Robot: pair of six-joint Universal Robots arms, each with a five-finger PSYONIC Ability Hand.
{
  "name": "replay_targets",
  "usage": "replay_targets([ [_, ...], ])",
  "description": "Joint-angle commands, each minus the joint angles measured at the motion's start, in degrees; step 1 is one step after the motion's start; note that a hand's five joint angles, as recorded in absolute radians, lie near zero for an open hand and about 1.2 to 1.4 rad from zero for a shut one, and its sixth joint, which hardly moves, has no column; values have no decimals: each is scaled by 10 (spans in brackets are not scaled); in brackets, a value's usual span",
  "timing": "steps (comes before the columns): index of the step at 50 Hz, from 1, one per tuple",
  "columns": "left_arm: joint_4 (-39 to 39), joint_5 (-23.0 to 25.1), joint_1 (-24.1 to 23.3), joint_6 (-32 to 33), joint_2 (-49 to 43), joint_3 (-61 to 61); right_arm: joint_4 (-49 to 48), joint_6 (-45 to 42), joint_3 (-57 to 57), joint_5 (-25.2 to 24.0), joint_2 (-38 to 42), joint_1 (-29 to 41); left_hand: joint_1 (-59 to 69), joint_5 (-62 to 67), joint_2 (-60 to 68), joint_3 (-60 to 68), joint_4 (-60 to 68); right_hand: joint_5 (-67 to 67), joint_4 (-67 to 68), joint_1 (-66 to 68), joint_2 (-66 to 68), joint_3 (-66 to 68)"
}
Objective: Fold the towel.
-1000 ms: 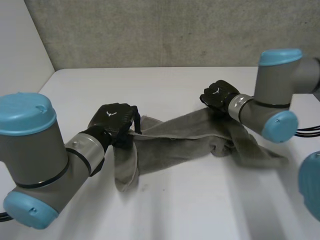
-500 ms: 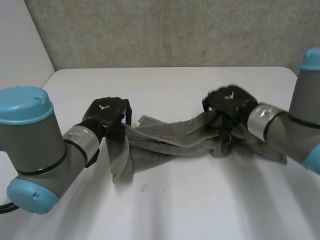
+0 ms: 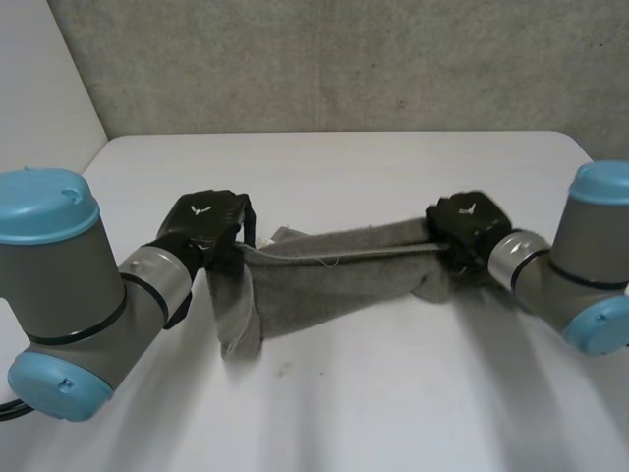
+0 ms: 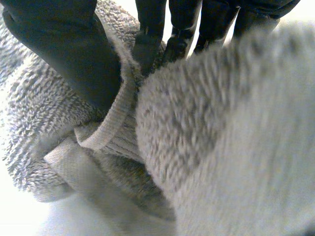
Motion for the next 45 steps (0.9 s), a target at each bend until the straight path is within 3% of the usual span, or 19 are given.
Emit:
replay_targets([
  [1, -6, 0, 12, 3, 33, 13, 43, 4, -9, -5, -123, -13, 122, 109, 103, 106, 103, 185, 123, 198, 131, 125],
  [4, -30, 3, 19, 1, 74, 31, 132, 0, -47, -22, -178, -18, 122, 109, 103, 106, 103, 185, 123, 198, 131, 125],
  [6, -92, 5, 26, 1, 102, 62, 188, -1, -76, -41, -192, -25, 122, 109, 103, 106, 103, 185, 123, 198, 131, 125],
  [8, -131, 6, 33, 2, 110, 82, 335, -24, -145, -93, -196, -59, 122, 109, 103, 106, 103, 185, 123, 198, 131, 125],
  [12, -202, 10, 53, 8, 114, 110, 386, -47, -160, -107, -195, -71, 122, 109, 103, 106, 103, 185, 123, 198, 131, 125],
  [13, -236, 16, 65, 9, 112, 120, 491, -118, -173, -126, -185, -82, 122, 109, 103, 106, 103, 185, 123, 198, 131, 125],
  [14, -258, 25, 73, 10, 105, 122, 534, -161, -173, -129, -174, -81, 122, 109, 103, 106, 103, 185, 123, 198, 131, 125],
  [20, -276, 53, 74, 46, 35, 102, 646, -254, -149, -137, -110, -77, 122, 109, 103, 106, 103, 185, 123, 198, 131, 125],
  [24, -277, 52, 73, 83, -3, 86, 649, -267, -142, -131, -74, -75, 122, 109, 103, 106, 103, 185, 123, 198, 131, 125],
  [30, -271, 54, 75, 123, -71, 102, 602, -281, -194, -102, 1, -43, 122, 109, 103, 106, 103, 185, 123, 198, 131, 125],
  [32, -244, 51, 75, 121, -87, 140, 535, -277, -239, -58, 15, -25, 122, 109, 103, 106, 103, 185, 123, 198, 131, 125],
  [35, -216, 50, 76, 120, -87, 160, 492, -272, -266, -33, 16, -10, 122, 109, 103, 106, 103, 185, 123, 198, 131, 125],
  [37, -122, 41, 76, 115, -74, 203, 368, -251, -326, 7, 10, 24, 122, 109, 103, 106, 103, 185, 123, 198, 131, 125],
  [38, -122, 41, 76, 115, -74, 204, 367, -251, -326, 8, 10, 24, 122, 109, 103, 106, 103, 185, 123, 198, 131, 125],
  [40, 27, 8, 77, 112, -30, 219, 187, -185, -336, 32, -28, 43, 122, 109, 103, 106, 103, 185, 123, 198, 131, 125],
  [41, 28, 7, 77, 112, -30, 219, 186, -185, -336, 32, -28, 43, 122, 109, 103, 106, 103, 185, 123, 198, 131, 125],
  [42, 113, -14, 76, 110, -5, 213, 101, -146, -311, 33, -61, 43, 122, 109, 103, 106, 103, 185, 123, 198, 131, 125],
  [43, 114, -14, 76, 110, -5, 213, 100, -146, -311, 33, -61, 43, 122, 109, 103, 106, 103, 185, 123, 198, 131, 125],
  [45, 237, -40, 77, 112, 28, 197, 5, -101, -254, 18, -104, 42, 122, 109, 103, 106, 103, 185, 123, 198, 131, 125],
])
